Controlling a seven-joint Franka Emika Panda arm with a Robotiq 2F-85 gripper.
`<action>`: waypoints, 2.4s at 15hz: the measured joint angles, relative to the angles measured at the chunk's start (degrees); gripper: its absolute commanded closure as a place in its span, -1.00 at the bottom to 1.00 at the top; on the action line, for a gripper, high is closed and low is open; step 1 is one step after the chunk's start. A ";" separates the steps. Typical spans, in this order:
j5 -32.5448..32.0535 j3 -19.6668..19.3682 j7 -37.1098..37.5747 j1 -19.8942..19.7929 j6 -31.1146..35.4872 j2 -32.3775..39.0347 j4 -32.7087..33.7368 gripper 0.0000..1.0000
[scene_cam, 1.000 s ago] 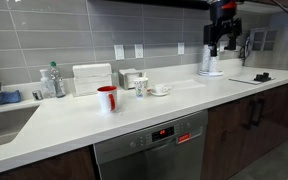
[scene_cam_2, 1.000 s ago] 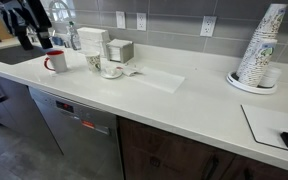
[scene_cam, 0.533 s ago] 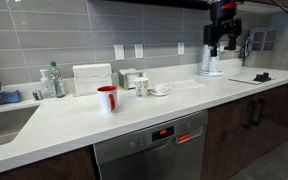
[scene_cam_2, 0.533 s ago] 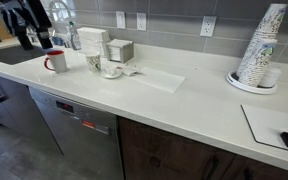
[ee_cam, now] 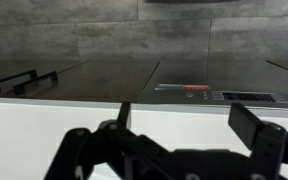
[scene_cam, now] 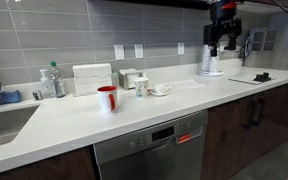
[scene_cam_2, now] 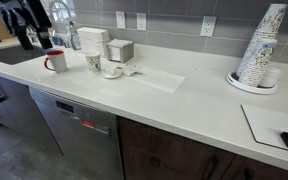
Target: Put the teacup on the front right corner of the paper towel
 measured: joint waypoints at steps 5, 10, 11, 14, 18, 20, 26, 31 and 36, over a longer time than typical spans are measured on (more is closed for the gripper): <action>0.00 0.00 0.00 0.00 0.00 0.00 0.00 -1.00; 0.00 0.00 0.00 0.00 0.00 0.00 0.00 -1.00; 0.00 0.00 0.00 0.00 0.00 0.00 0.00 -1.00; 0.00 0.00 0.00 0.00 0.00 0.00 0.00 -1.00; 0.44 -0.67 -2.55 0.66 3.15 0.89 0.37 -1.00; 0.59 -2.47 -7.68 1.73 8.37 2.87 0.81 -1.00; 7.59 -9.96 -28.51 5.69 23.85 13.85 2.98 -1.00; 21.81 -12.96 -48.36 8.53 25.50 24.87 8.22 -1.00; 29.48 -12.46 -61.10 6.62 25.25 33.78 14.46 -1.00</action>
